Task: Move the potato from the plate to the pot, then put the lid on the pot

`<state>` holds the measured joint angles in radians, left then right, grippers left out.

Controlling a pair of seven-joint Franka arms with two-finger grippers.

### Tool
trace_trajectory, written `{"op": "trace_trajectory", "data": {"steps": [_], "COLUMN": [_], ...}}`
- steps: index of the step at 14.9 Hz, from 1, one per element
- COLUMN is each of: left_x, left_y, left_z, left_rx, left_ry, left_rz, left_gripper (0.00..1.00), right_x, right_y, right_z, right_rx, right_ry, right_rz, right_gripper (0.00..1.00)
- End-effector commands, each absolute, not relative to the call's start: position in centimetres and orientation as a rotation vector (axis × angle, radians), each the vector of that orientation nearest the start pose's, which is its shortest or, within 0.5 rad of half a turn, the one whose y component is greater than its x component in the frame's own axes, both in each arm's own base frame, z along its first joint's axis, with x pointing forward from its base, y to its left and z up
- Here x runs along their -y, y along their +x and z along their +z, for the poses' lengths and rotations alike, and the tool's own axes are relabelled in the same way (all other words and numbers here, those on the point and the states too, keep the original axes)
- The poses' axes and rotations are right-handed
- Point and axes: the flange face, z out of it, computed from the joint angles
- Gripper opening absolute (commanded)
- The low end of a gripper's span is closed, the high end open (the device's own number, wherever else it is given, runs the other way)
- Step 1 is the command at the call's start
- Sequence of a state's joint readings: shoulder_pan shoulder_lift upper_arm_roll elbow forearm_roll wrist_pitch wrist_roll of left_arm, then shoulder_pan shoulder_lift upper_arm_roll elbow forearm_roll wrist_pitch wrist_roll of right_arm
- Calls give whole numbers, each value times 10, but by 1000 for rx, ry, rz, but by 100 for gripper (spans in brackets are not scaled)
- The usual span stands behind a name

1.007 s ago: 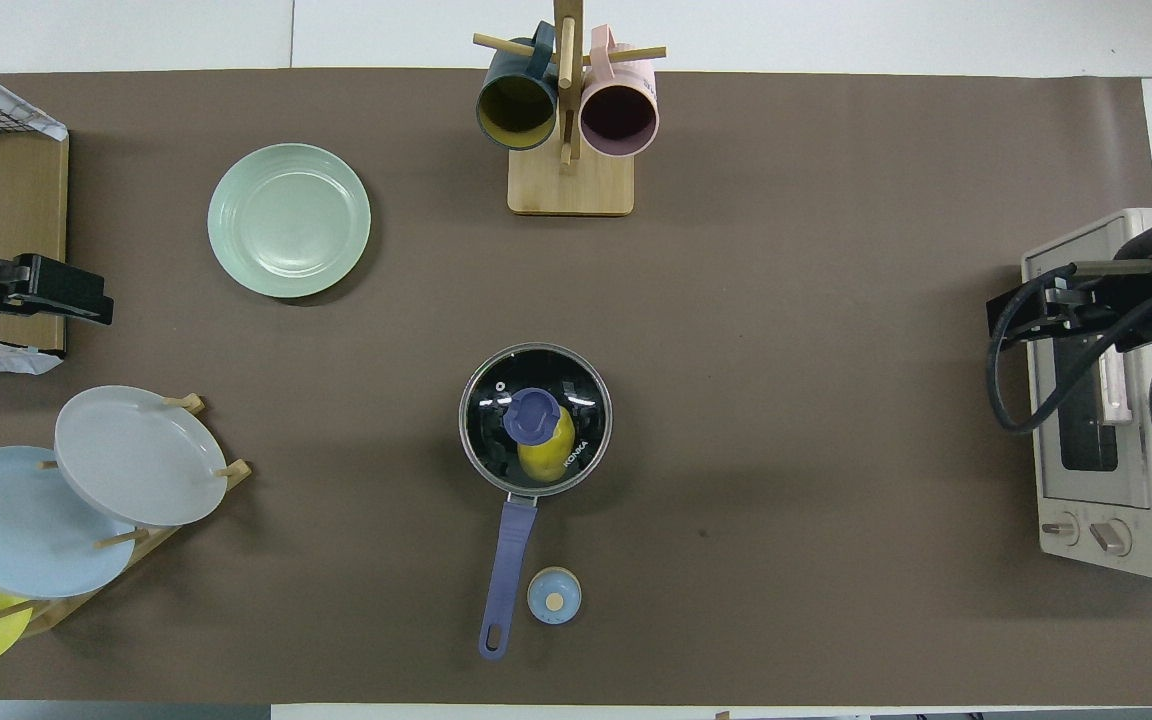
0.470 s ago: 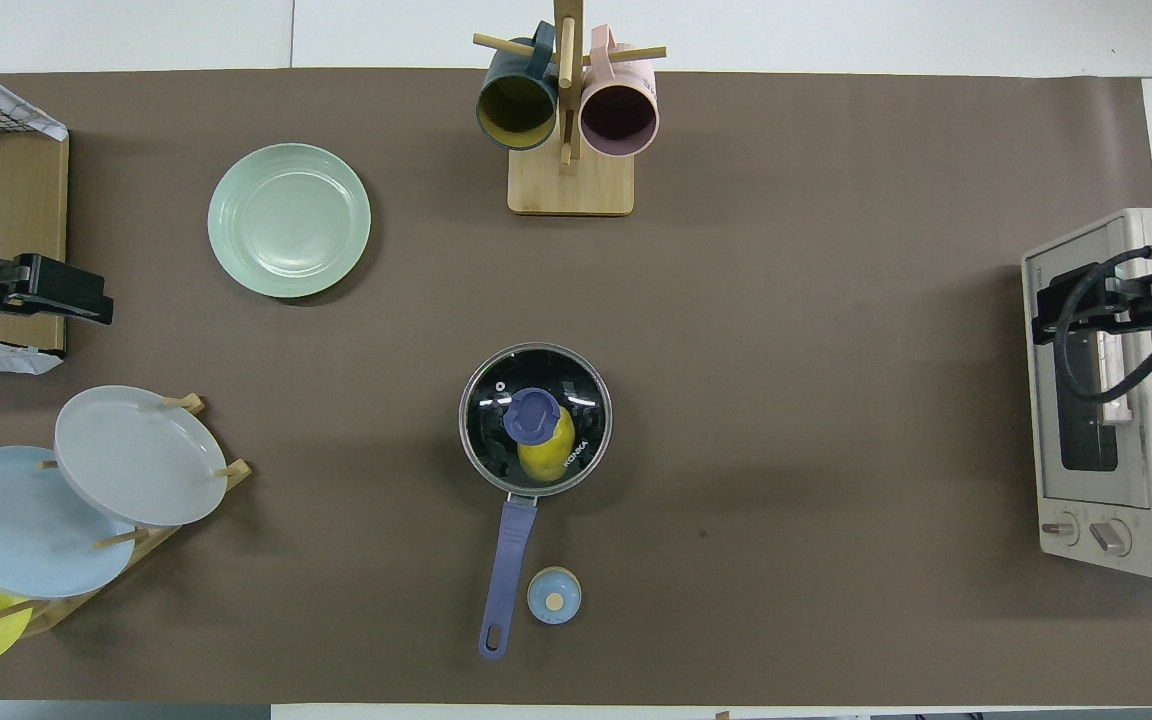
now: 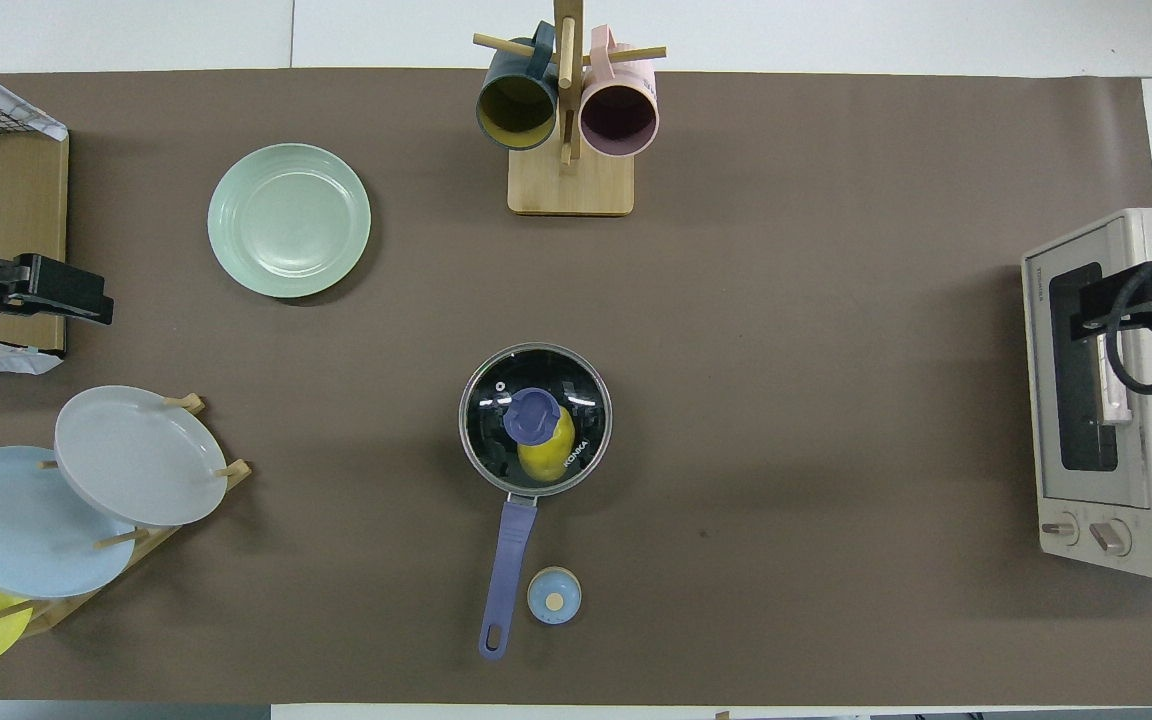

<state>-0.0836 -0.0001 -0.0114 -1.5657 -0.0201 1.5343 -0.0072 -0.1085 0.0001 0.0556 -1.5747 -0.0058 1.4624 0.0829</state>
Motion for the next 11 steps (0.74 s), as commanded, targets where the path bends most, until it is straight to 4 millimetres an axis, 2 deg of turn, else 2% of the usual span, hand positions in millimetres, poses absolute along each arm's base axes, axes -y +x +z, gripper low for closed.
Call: {"op": "trace_trajectory", "data": {"steps": [1, 11], "left_x": [50, 50], "left_y": [544, 544], "left_z": [623, 623], "left_rx": [-140, -140], "left_ry": [-3139, -3139], "left_rz": [65, 65], "left_gripper": [100, 100], "right_x": [31, 27], "right_y": [539, 541], "right_z": [613, 613], "right_rx": [-187, -161], "right_ry": [-3131, -3129], "right_rz": [164, 147], "right_gripper": [100, 100]}}
